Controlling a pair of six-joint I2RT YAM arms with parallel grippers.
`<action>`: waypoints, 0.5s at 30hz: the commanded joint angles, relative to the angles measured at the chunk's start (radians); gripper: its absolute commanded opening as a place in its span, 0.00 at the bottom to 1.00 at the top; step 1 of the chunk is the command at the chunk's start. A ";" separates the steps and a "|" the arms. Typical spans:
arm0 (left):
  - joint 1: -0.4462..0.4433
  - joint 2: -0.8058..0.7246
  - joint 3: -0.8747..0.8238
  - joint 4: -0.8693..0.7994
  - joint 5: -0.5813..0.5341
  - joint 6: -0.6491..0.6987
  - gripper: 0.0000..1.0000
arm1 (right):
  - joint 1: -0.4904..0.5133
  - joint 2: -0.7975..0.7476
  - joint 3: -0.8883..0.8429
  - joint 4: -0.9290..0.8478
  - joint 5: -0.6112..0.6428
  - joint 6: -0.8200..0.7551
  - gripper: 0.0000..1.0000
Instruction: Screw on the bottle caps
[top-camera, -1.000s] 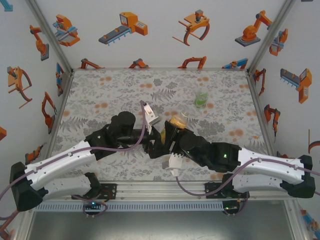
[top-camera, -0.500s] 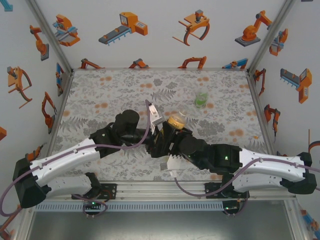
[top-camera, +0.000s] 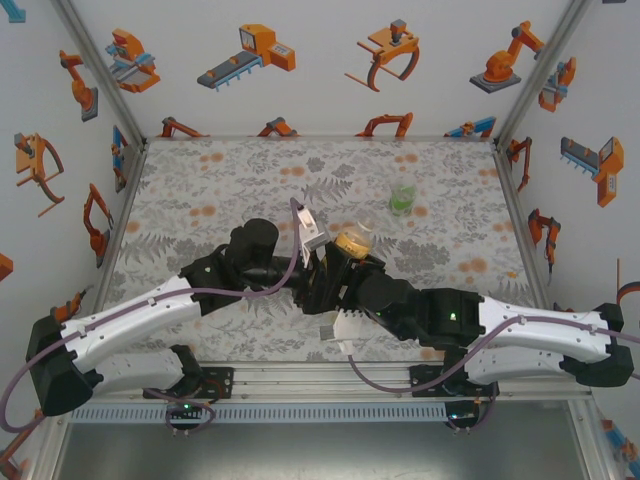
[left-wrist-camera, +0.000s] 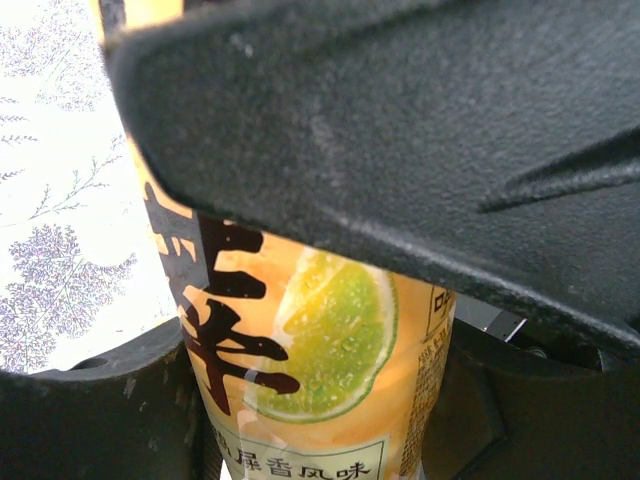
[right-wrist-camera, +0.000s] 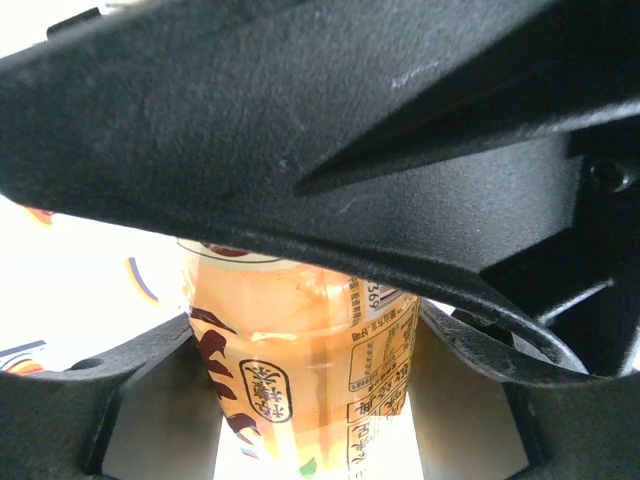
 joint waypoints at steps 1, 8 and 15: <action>-0.012 -0.043 0.005 0.051 0.031 -0.006 0.35 | 0.013 -0.007 0.037 0.030 -0.020 0.024 0.53; -0.009 -0.098 -0.022 0.009 -0.032 0.015 0.33 | 0.013 -0.022 0.041 0.015 -0.012 0.030 0.56; -0.006 -0.146 -0.082 0.004 -0.116 0.003 0.27 | -0.001 -0.028 0.036 0.003 -0.013 0.068 0.59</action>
